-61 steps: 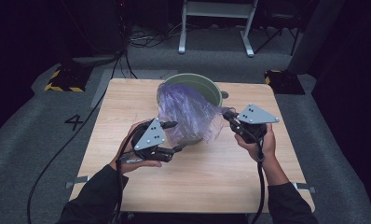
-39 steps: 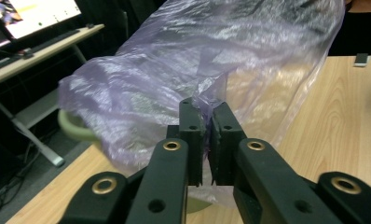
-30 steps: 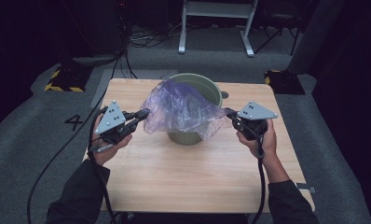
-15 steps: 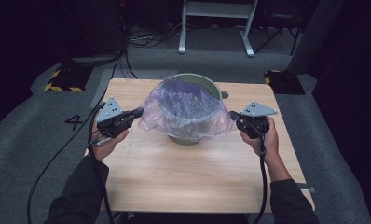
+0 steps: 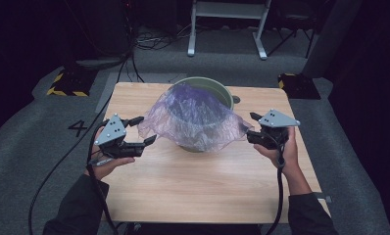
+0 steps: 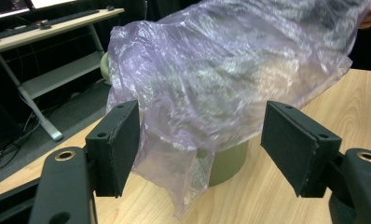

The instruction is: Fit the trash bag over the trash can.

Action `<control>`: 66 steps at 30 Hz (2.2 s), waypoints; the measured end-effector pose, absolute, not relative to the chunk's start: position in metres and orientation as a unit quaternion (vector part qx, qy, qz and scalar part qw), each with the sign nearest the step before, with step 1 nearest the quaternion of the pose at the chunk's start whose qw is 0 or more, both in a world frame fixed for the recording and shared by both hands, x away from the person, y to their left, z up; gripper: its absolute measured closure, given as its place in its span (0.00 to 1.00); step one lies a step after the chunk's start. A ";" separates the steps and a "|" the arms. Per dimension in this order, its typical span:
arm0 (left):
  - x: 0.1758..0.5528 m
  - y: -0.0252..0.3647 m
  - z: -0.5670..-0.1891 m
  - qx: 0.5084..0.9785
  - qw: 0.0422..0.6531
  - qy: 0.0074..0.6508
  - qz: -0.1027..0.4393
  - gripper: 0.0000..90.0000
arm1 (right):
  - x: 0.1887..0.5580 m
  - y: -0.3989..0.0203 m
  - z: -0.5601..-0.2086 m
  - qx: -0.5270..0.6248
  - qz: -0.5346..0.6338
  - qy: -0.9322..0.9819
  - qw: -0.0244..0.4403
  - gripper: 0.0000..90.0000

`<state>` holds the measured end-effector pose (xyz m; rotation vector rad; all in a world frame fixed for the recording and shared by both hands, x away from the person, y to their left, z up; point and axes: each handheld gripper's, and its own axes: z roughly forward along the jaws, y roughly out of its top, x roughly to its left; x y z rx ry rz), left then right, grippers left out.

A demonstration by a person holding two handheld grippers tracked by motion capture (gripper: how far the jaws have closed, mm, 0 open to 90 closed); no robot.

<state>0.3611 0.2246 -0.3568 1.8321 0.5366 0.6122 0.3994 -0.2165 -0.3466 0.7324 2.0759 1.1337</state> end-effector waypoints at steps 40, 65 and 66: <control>0.376 0.222 -0.345 0.776 0.537 0.219 0.250 0.43 | 0.411 -0.184 -0.300 0.216 0.514 0.759 0.335 1.00; 0.454 0.209 -0.341 0.759 0.523 0.304 0.240 0.85 | 0.493 -0.195 -0.321 0.349 0.445 0.772 0.290 0.97; 0.454 0.209 -0.341 0.759 0.523 0.304 0.240 0.85 | 0.493 -0.195 -0.321 0.349 0.445 0.772 0.290 0.97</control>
